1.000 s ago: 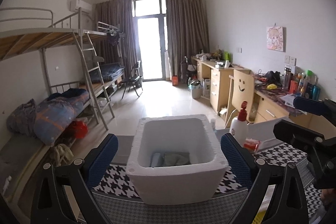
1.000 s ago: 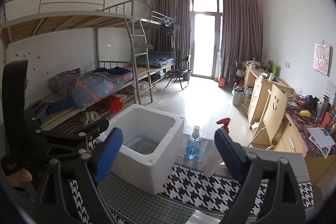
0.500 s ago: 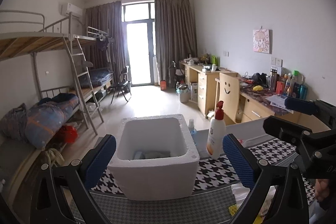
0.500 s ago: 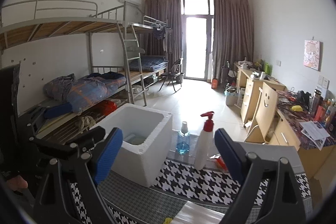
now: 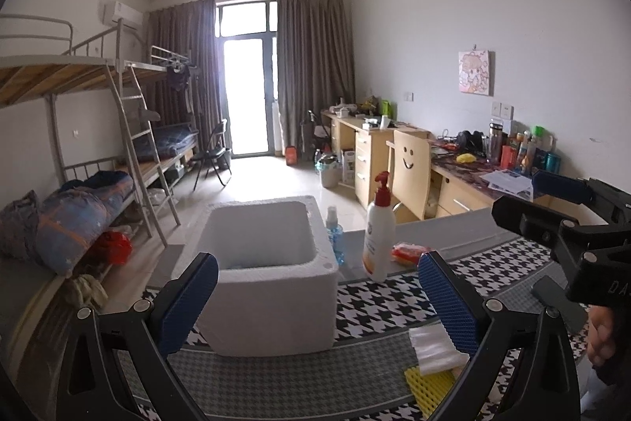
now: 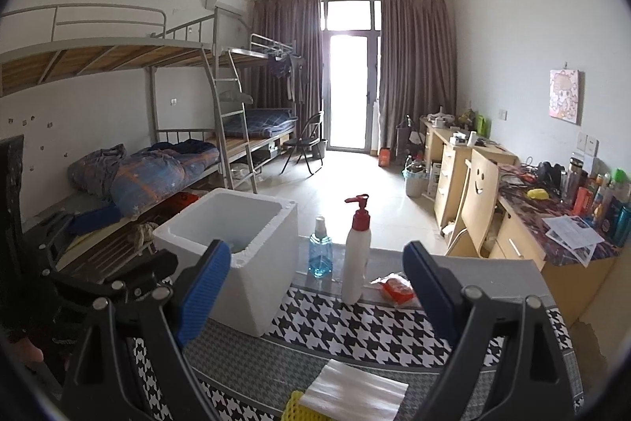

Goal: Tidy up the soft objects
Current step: 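Move both grippers toward the yellow foam net and white tissue on the table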

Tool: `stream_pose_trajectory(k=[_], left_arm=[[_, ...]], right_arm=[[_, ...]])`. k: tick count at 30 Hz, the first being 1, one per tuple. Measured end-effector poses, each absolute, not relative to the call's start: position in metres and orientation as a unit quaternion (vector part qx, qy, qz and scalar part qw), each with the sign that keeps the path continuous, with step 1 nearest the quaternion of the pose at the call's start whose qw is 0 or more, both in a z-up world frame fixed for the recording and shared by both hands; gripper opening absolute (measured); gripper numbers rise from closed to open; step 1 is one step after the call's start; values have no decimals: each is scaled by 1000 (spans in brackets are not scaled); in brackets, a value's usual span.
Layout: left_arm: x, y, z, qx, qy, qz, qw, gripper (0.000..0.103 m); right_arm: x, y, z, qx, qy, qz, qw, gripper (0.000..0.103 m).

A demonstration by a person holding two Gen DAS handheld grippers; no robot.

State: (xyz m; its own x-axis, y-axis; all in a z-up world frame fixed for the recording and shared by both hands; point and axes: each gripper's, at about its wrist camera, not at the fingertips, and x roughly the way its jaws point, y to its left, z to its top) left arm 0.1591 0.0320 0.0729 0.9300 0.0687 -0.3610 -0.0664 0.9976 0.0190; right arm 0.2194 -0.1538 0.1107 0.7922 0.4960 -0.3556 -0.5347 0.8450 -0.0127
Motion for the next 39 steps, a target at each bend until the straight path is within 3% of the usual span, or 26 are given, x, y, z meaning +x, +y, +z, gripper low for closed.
stream_pose_trajectory(k=[39], left_arm=[[140,6,8,-22,210,-29,977,102]], right_arm=[[187,-203,39,-49,210,212,953,92]])
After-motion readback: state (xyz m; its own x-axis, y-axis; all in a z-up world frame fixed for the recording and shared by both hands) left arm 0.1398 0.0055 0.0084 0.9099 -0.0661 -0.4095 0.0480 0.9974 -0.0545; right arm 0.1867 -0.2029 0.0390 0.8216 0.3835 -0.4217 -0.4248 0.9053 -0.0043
